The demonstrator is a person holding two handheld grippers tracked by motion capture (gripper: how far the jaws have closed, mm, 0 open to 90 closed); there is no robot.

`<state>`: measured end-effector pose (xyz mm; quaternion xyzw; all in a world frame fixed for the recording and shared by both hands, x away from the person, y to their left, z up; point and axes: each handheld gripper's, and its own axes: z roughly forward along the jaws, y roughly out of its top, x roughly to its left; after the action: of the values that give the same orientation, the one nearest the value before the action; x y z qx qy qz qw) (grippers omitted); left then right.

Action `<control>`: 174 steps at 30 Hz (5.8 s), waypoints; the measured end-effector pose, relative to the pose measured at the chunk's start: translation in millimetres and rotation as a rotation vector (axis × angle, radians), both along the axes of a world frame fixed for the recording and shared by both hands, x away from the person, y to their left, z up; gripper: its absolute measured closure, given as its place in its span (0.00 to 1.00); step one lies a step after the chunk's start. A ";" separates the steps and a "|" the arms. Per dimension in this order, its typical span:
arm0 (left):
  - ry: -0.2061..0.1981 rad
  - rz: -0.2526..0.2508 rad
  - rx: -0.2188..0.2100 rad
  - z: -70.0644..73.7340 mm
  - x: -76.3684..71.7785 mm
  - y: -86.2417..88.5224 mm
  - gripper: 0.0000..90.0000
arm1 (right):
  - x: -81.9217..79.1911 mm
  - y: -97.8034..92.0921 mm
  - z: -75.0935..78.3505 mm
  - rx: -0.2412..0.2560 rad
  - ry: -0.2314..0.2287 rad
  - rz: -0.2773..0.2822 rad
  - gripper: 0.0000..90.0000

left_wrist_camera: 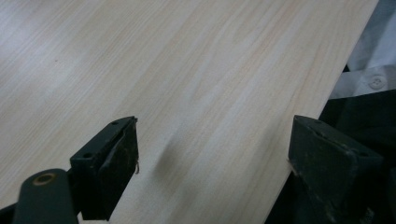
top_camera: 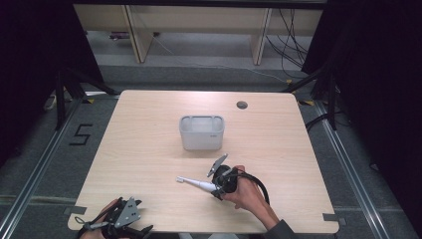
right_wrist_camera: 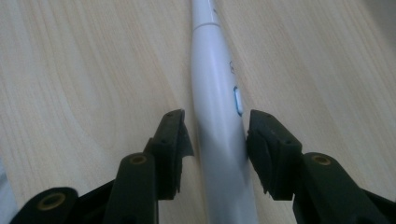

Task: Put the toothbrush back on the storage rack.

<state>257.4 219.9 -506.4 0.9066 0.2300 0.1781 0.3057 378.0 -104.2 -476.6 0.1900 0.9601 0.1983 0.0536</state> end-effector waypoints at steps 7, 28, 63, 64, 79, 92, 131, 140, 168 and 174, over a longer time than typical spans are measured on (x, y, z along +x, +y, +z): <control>-0.006 -0.016 0.015 1.6 0.7 0.8 0.18 | 1.8 9.1 -1.4 -0.057 0.074 -0.038 0.68; -0.003 -0.016 0.009 0.6 -0.5 -0.2 0.18 | 2.9 22.8 -1.4 -0.178 0.104 -0.002 0.73; -0.007 -0.015 0.003 1.9 0.0 0.2 0.18 | -2.7 29.9 4.3 -0.351 0.090 0.059 0.74; 0.004 -0.013 0.009 1.3 -0.2 0.6 0.18 | -3.2 29.4 5.4 -0.349 0.088 0.055 0.74; -0.009 -0.009 0.001 2.0 0.6 0.4 0.18 | 0.4 -3.0 44.6 -0.039 0.011 0.025 0.74; -0.005 -0.015 0.006 1.8 0.4 0.6 0.18 | 12.6 -25.3 67.4 0.252 -0.115 -0.049 0.74; -0.012 -0.009 -0.003 2.9 0.7 1.2 0.18 | 78.1 -43.3 105.2 0.727 -0.339 -0.313 0.74; -0.015 -0.005 0.001 1.9 0.9 0.7 0.18 | 91.9 -40.1 113.3 0.745 -0.359 -0.333 0.74; 0.000 -0.003 -0.016 1.3 -0.4 0.0 0.18 | 137.8 -33.5 99.3 0.804 -0.375 -0.465 0.74; -0.008 -0.013 -0.006 2.7 -0.3 0.7 0.18 | 139.7 -30.8 96.0 0.816 -0.387 -0.485 0.74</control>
<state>257.1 220.6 -503.7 0.9064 0.2233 0.1789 0.3107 517.7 -135.0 -380.6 0.3728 0.7054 0.5701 0.1962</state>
